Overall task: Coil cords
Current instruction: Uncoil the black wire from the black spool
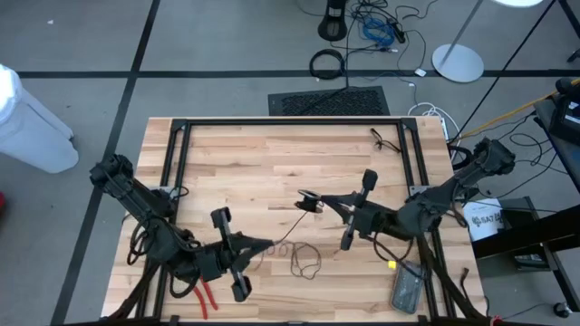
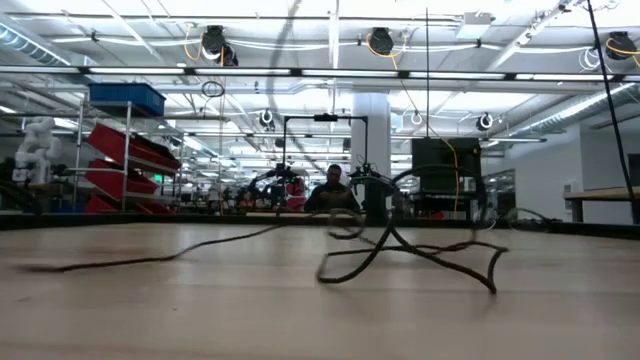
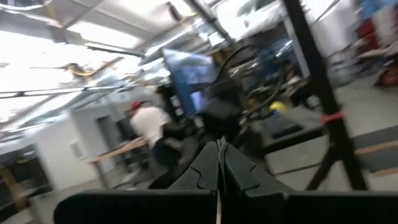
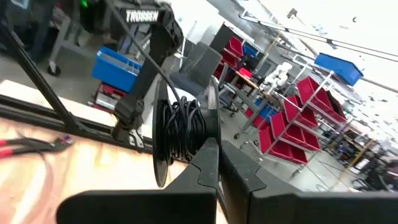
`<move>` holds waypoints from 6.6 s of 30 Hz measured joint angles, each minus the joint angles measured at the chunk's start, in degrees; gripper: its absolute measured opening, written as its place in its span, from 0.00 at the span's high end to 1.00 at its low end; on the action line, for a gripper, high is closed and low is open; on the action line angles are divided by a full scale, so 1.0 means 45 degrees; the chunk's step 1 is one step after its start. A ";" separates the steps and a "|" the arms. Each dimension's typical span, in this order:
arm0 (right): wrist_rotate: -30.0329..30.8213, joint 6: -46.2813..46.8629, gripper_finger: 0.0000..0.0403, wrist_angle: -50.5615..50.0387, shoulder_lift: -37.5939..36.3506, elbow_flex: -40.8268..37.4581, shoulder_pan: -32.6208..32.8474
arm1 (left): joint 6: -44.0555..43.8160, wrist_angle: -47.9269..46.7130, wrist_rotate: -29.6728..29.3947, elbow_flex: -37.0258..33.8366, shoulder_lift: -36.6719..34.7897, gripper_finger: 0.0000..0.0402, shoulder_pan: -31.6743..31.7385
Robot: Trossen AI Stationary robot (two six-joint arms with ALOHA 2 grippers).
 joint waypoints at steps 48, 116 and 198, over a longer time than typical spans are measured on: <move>-0.0300 0.0384 1.00 0.1172 0.0588 0.0202 -0.0675 | -0.7273 -0.6137 0.5421 -0.0005 0.2147 1.00 0.5096; 0.2346 0.0763 1.00 -0.0541 0.0126 0.1651 0.1806 | -0.3292 -0.2883 0.0351 -0.0010 0.2526 0.79 0.3828; 0.2111 0.4390 1.00 -0.4125 0.0398 0.2142 0.0255 | -0.4395 -0.5037 0.6676 -0.0010 0.2951 0.99 0.3855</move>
